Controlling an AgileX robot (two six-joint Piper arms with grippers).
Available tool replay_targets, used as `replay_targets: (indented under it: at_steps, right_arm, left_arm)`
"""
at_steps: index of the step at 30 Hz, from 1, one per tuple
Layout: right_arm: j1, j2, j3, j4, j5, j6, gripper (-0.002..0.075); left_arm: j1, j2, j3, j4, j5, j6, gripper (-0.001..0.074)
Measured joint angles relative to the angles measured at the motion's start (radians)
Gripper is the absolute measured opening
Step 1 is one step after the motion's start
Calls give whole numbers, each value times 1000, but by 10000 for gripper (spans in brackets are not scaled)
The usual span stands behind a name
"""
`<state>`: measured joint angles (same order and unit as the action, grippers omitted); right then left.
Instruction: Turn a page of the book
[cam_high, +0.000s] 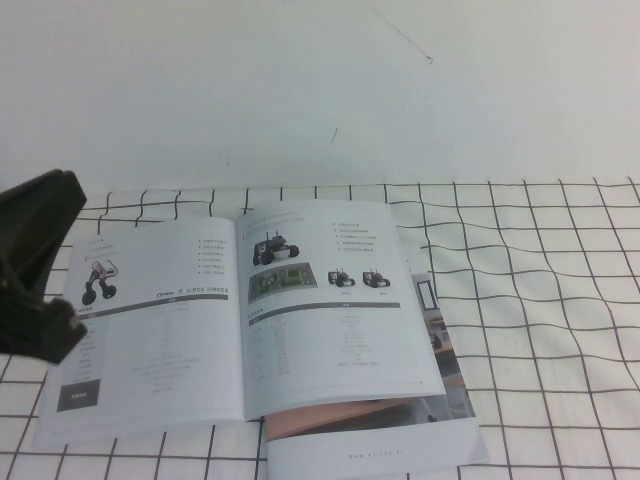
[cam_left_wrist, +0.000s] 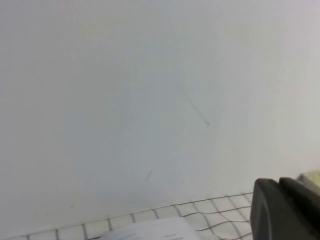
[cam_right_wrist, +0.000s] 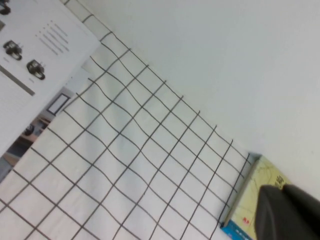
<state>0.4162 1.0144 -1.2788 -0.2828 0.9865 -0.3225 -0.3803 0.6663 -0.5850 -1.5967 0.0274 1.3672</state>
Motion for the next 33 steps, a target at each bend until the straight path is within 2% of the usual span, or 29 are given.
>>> replay_targets:
  at_steps: [6,14,23,33]
  right_arm:
    - [0,-267,319,-42,-75,96,-2]
    - [0,-633,649,-13,-181,181,-2]
    - [0,-856,871,36,-374,227,-2]
    - [0,-867,956,114,-361,248,-2]
  left_arm:
    - [0,-82,32,-7,136,17,-2]
    - [0,-145,61,-100,169,214,-2]
    - [0,-146,66,-119,128,237,-2]
    - [0,-146,67,-121,115,239,-2]
